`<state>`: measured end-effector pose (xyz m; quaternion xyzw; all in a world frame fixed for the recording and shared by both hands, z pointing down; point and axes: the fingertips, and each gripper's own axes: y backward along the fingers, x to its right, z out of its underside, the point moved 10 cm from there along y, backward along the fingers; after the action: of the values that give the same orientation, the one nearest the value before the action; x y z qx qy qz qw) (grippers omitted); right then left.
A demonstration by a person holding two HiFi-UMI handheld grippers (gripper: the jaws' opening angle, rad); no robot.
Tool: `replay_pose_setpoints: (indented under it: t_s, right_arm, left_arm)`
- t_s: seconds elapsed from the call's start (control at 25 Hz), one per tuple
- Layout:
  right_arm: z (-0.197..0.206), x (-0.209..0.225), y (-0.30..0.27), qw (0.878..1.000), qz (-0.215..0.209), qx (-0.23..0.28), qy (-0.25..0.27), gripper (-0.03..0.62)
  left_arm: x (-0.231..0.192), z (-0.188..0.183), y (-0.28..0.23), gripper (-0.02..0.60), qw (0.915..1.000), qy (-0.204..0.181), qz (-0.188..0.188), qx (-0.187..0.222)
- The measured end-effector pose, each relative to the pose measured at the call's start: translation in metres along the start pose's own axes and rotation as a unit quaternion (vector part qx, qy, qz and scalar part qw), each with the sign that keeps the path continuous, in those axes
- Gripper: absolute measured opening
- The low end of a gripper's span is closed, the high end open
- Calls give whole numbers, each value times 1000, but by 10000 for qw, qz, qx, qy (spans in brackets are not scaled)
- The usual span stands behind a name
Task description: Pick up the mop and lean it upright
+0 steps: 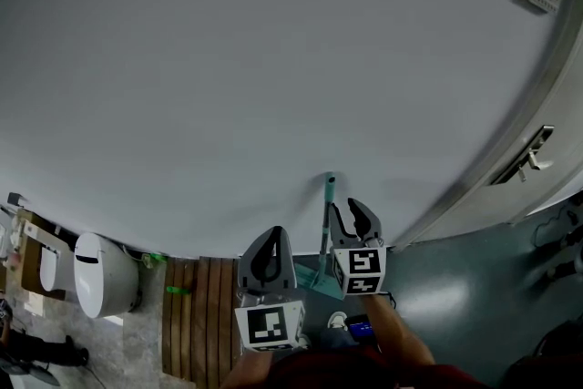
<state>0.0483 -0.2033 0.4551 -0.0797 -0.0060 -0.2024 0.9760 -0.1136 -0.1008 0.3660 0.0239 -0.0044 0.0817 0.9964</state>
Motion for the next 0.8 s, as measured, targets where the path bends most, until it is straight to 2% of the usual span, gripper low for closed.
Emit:
replay_pose_setpoints:
  t_s: [0.36,0.52,0.8]
  right_arm:
    - [10,0,-37,9996,-2,-295,-1,183]
    - [18,0,-50,9990,-14,-443,111,183]
    - [22,2,-62,9989,173,-411,106,183]
  left_arm:
    - [-5,1,3,14,9999,-9,-104,-77]
    - [-6,1,3,14,9999,-30,-130,-106]
    - [-10,4,8,14,9997,-77,-195,-140]
